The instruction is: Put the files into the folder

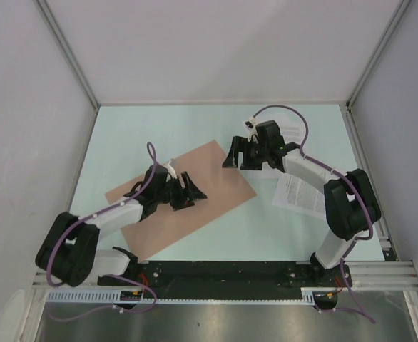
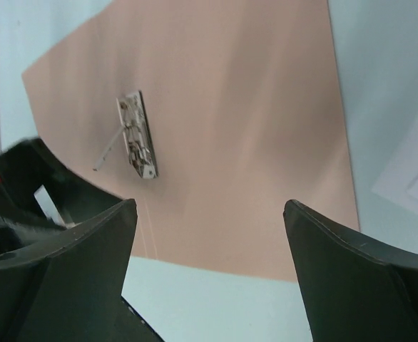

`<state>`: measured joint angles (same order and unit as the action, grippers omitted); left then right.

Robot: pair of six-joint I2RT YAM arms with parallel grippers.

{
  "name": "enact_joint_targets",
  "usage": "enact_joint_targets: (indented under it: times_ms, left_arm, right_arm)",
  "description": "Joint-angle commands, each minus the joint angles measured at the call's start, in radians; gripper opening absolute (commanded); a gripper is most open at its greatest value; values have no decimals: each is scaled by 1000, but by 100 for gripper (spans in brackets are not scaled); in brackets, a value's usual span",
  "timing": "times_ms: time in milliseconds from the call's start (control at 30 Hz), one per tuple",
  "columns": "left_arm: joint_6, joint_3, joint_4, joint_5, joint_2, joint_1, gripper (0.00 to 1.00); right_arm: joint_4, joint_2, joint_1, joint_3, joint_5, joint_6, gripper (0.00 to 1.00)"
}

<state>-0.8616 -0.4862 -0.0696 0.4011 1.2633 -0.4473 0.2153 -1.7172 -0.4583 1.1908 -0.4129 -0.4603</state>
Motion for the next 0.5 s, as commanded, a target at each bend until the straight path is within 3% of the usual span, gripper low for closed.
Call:
enact_joint_targets:
  times_ms: [0,133,467]
  left_arm:
    - [-85,-133,-145,28,140,-1,75]
    - [-94,-212,-142,30,235,25,75]
    - [5,-313,-94,22,350,179,75]
  right_arm:
    - [-22,88,27,-55,26,55,89]
    - [-102,91,75,-132,-24,34,89]
    - [-108,70,83,-169,-33,64,89]
